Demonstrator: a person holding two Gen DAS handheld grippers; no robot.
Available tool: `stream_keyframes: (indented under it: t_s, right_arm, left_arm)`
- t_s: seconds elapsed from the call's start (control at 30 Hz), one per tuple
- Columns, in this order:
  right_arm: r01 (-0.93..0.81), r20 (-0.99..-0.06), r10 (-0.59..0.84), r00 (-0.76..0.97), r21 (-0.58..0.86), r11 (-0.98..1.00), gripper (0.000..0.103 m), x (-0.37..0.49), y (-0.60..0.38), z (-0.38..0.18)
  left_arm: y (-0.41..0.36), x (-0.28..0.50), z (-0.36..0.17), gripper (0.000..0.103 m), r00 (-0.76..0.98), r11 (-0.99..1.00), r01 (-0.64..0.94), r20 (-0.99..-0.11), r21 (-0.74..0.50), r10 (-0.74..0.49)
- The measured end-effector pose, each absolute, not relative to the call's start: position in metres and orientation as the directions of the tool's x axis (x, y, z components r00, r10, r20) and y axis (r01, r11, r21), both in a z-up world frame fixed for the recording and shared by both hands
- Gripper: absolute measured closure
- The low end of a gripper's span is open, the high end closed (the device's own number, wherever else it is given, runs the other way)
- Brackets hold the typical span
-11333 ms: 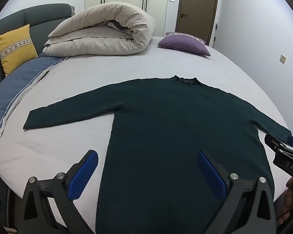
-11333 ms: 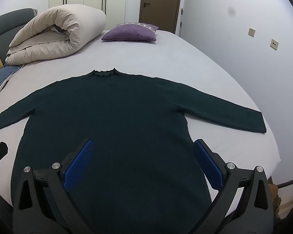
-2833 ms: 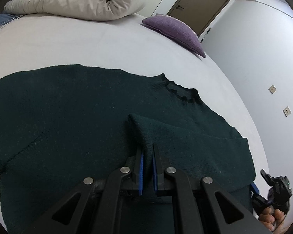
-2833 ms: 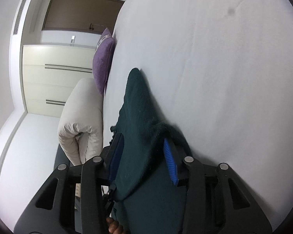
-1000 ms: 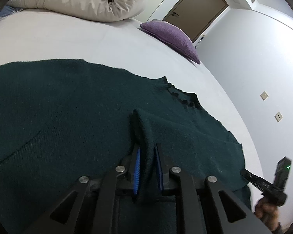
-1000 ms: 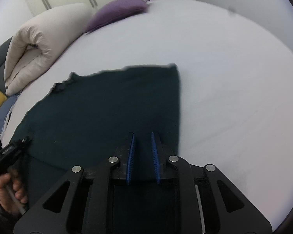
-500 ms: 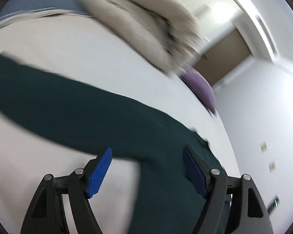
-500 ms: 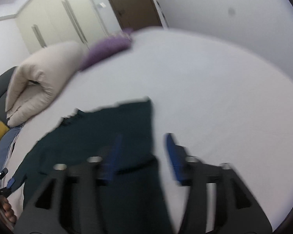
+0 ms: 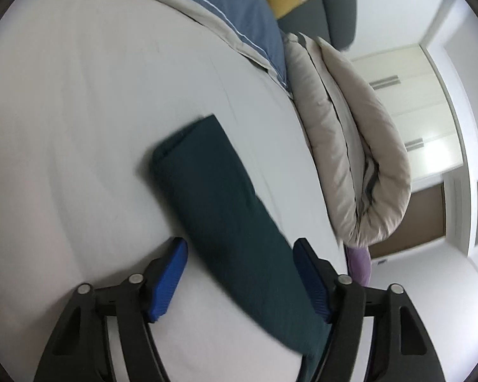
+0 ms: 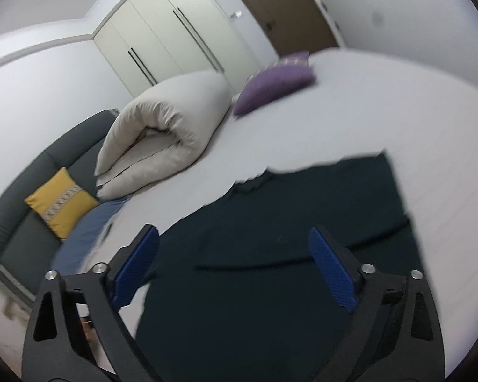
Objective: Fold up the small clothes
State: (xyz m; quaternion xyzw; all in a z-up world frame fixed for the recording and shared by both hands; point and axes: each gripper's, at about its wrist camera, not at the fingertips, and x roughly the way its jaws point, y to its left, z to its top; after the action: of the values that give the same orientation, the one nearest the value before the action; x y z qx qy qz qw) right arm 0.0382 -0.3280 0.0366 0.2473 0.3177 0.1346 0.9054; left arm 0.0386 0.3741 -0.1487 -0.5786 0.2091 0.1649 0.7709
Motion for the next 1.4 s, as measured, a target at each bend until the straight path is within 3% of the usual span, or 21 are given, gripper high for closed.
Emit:
stream_keyframes:
  t_s: [0.07,0.17,0.23,0.43,0.63,0.8,0.87,0.93,1.0,1.03,1.2,1.4]
  right_arm:
    - [-0.077,-0.514,0.428,0.743,0.570,0.818,0.012,0.038,-0.321,0.028]
    - [-0.069,-0.533,0.441,0.722,0.579,0.812,0.016,0.039,-0.312,0.016]
    - [-0.064,-0.541,0.446,0.712,0.583,0.810,0.018,0.041,-0.308,0.006]
    - [-0.025,-0.577,0.455,0.678,0.601,0.799,0.023,0.046,-0.311,-0.026]
    - [0.016,-0.592,0.448,0.670,0.615,0.788,0.024,0.036,-0.337,-0.042]
    - [0.076,-0.617,0.433,0.657,0.626,0.776,0.024,0.035,-0.360,-0.061]
    - [0.085,-0.630,0.441,0.639,0.628,0.773,0.024,0.037,-0.365,-0.069]
    - [0.083,-0.638,0.449,0.626,0.627,0.775,0.024,0.040,-0.367,-0.076]
    - [0.071,-0.644,0.460,0.611,0.624,0.778,0.024,0.044,-0.364,-0.081]
    - [0.066,-0.649,0.470,0.598,0.624,0.778,0.024,0.051,-0.361,-0.084]
    - [0.023,-0.643,0.563,0.519,0.669,0.743,0.024,0.089,-0.327,-0.093]
    - [-0.008,-0.695,0.603,0.393,0.653,0.757,0.024,0.149,-0.263,-0.111]
  left_arm:
    - [0.378,0.048,-0.151,0.042,0.862,0.246,-0.494,-0.506,-0.834,0.015]
    - [0.384,0.058,-0.157,0.069,0.864,0.193,-0.496,-0.504,-0.847,0.008]
    - [0.385,0.056,-0.156,0.094,0.860,0.206,-0.497,-0.509,-0.843,-0.009]
    - [0.318,0.086,-0.085,0.095,0.870,0.494,-0.414,-0.493,-0.764,-0.033]
    - [0.150,0.156,-0.014,0.095,0.829,0.879,-0.168,-0.546,-0.446,-0.119]
    - [-0.017,0.184,-0.040,0.091,0.755,0.985,0.082,-0.636,-0.150,-0.160]
    - [-0.055,0.184,-0.059,0.080,0.718,0.987,0.137,-0.677,-0.088,-0.160]
    - [-0.078,0.178,-0.072,0.055,0.706,0.984,0.174,-0.694,-0.023,-0.141]
    - [-0.088,0.168,-0.078,0.040,0.716,0.980,0.193,-0.689,0.038,-0.114]
    - [-0.086,0.163,-0.079,0.034,0.719,0.980,0.193,-0.686,0.043,-0.112]
    - [-0.050,0.148,-0.080,0.024,0.712,0.987,0.143,-0.685,-0.074,-0.155]
    - [-0.012,0.127,-0.088,0.023,0.710,0.981,0.074,-0.681,-0.179,-0.178]
